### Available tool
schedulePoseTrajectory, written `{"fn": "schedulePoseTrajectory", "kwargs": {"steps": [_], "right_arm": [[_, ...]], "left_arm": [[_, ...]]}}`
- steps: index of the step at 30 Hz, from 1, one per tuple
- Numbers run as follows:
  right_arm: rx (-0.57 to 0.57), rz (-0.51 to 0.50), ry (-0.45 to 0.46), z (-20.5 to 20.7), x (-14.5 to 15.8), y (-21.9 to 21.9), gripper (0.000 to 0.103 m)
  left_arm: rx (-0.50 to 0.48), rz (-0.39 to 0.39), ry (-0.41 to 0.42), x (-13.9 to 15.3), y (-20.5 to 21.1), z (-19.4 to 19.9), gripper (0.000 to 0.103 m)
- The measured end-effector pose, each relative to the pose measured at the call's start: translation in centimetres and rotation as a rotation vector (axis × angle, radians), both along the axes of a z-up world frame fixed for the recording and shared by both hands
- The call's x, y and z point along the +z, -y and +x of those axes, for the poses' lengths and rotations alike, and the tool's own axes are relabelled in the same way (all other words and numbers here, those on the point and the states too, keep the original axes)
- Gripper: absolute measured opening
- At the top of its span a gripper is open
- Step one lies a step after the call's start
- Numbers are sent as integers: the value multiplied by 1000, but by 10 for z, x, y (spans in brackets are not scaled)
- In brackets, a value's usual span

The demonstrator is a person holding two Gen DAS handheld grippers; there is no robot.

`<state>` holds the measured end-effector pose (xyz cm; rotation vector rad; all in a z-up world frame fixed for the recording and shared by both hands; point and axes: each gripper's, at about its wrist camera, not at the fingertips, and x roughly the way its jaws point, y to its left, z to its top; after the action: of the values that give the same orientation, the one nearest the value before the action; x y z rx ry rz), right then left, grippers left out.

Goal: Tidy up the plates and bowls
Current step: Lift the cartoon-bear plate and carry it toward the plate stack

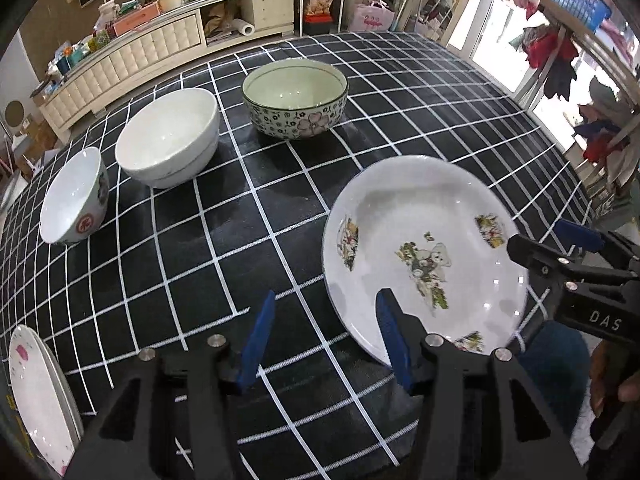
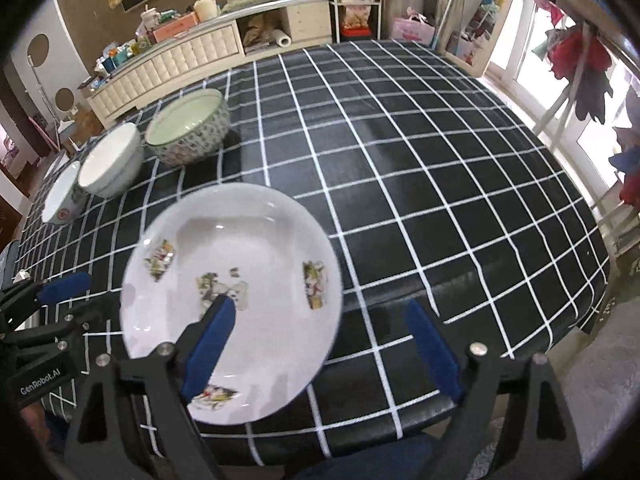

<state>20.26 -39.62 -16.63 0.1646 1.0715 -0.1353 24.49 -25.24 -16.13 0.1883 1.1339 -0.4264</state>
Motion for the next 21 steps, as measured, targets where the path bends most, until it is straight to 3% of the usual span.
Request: {"fn": "schedulePoseTrajectory", "kwargs": {"steps": [10, 19, 21], "right_arm": [[-10, 28, -43, 12, -23, 11, 90], [-2, 33, -47, 18, -28, 12, 90], [4, 24, -47, 18, -28, 12, 83]], "left_arm": [[19, 3, -89, -34, 8, 19, 50], [28, 10, -95, -45, 12, 27, 50], [13, 12, -97, -47, 16, 27, 49]]}}
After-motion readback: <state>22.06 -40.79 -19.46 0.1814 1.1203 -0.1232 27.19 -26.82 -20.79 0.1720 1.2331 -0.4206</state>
